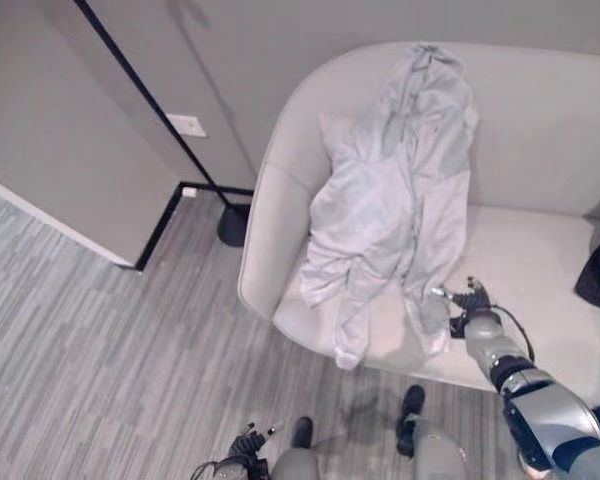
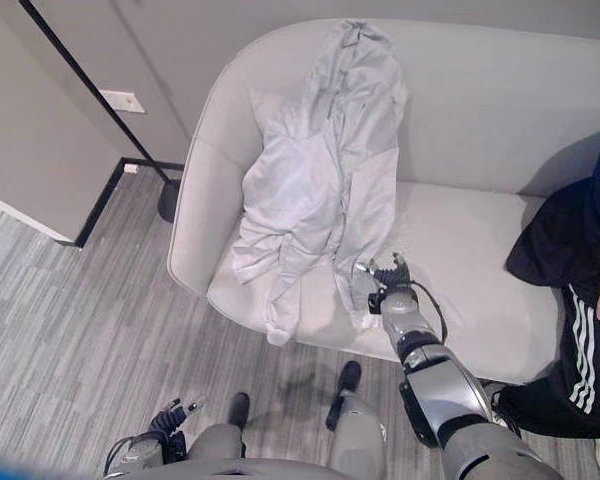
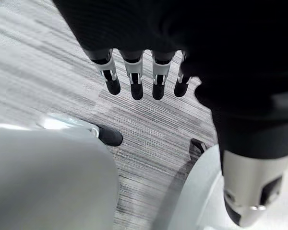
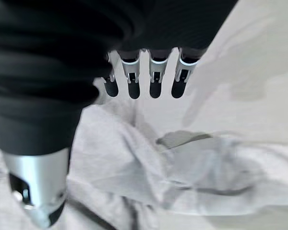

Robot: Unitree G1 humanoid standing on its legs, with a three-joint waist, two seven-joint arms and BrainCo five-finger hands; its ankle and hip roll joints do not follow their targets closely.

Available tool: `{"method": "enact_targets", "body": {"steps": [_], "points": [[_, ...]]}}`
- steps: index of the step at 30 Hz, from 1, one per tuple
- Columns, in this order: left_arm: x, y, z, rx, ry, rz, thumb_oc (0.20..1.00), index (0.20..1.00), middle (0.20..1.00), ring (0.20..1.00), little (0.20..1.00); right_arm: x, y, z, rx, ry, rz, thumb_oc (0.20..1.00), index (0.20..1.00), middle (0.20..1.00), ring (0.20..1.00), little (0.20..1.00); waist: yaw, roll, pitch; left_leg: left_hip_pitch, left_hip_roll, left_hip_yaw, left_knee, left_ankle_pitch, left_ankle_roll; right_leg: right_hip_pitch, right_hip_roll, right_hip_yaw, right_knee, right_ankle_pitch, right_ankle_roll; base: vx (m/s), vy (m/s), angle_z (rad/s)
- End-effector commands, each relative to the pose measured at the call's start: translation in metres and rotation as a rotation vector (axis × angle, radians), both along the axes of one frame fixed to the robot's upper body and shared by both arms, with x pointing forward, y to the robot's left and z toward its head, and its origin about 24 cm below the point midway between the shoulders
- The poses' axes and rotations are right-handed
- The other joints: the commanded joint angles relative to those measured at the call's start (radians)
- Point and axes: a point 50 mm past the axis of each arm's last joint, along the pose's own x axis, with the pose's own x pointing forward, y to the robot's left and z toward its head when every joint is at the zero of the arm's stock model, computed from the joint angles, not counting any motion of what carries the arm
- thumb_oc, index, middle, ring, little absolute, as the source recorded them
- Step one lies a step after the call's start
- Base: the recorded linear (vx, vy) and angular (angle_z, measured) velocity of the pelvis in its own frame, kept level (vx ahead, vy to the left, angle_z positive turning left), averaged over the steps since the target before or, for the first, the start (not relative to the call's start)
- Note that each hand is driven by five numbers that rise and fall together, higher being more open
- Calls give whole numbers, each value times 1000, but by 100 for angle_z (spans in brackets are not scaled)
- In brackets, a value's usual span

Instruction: Hang the clothes on the sofa on the clothes rack.

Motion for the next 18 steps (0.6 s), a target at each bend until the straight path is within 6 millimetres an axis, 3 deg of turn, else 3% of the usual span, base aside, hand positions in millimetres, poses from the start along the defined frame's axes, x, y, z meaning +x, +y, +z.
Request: {"method": "enact_targets", "body": {"steps": [1,12,18], "points": [[6,-6,2,7,-19,-47,1000,1000,1000,1000,1000,13,-4,19,-9,-79,-28,1000,1000,1000,1000,1000,27,-7,11,106,20,-6,-75,-14,35,-96,-109,100,101,-4,107,-5,-4,20],[26,-18,9,-9,-104,-141,1000,1000,1000,1000,1000,32,-21,56,39,-167,-104,1000,1000,1000,1000,1000,69,41,64,23,25,-75,-85,17,18,-157,-145,51,181,-47,111,0,-25,24],[37,-20,15,7,-145,-209,1000,1000,1000,1000,1000,50,-23,92,205,-300,-175,1000,1000,1000,1000,1000,108,71,80,-39,37,-97,-85,39,6,-217,-154,32,229,-75,110,15,-39,18]]}}
